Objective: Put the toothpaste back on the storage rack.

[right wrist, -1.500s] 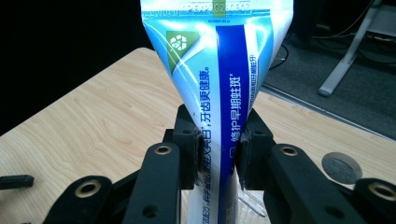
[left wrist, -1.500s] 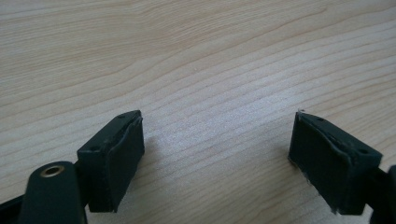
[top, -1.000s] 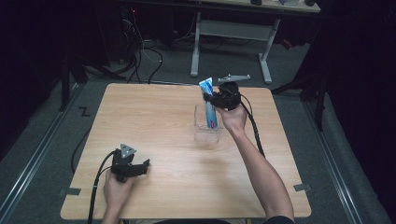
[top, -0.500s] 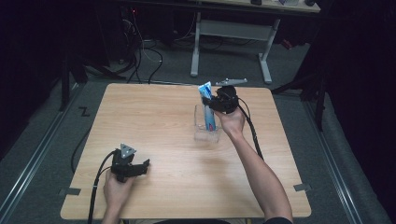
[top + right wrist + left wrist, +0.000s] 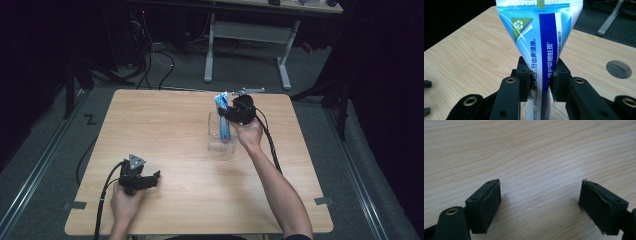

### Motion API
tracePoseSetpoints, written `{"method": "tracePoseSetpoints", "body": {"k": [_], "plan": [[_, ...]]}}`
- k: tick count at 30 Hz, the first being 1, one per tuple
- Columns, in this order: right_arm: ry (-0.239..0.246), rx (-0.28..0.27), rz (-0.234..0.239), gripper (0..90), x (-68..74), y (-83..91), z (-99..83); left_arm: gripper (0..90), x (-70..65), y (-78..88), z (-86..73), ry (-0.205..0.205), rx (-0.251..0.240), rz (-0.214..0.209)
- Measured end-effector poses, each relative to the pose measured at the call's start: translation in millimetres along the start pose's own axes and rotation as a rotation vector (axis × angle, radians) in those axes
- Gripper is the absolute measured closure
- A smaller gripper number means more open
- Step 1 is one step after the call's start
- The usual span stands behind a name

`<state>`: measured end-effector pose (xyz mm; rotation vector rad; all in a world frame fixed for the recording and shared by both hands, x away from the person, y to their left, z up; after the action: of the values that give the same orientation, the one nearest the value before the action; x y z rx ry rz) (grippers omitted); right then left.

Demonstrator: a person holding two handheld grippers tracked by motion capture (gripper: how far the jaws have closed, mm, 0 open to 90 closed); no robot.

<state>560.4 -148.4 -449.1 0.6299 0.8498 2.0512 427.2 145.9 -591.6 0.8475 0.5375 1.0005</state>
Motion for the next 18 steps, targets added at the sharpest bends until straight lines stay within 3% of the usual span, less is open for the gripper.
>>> {"method": "tracePoseSetpoints", "body": {"k": [18], "plan": [[-0.034,0.004,0.003,72.5,-8.2,-0.7,-9.9,18.5,-0.1,0.0,0.0,0.000,0.000,0.000]]}}
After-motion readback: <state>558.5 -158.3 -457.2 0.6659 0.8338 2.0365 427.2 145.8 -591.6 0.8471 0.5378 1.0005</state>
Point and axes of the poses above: each handheld gripper's, and its own axes: y roughly backward along the jaws, z roughly out of its top, x roughly to its left, the point moved 8 cm from there along -y, roughly forward along the jaws, and after that the axes turned 12 degrees about x, right-handed, at the moved point
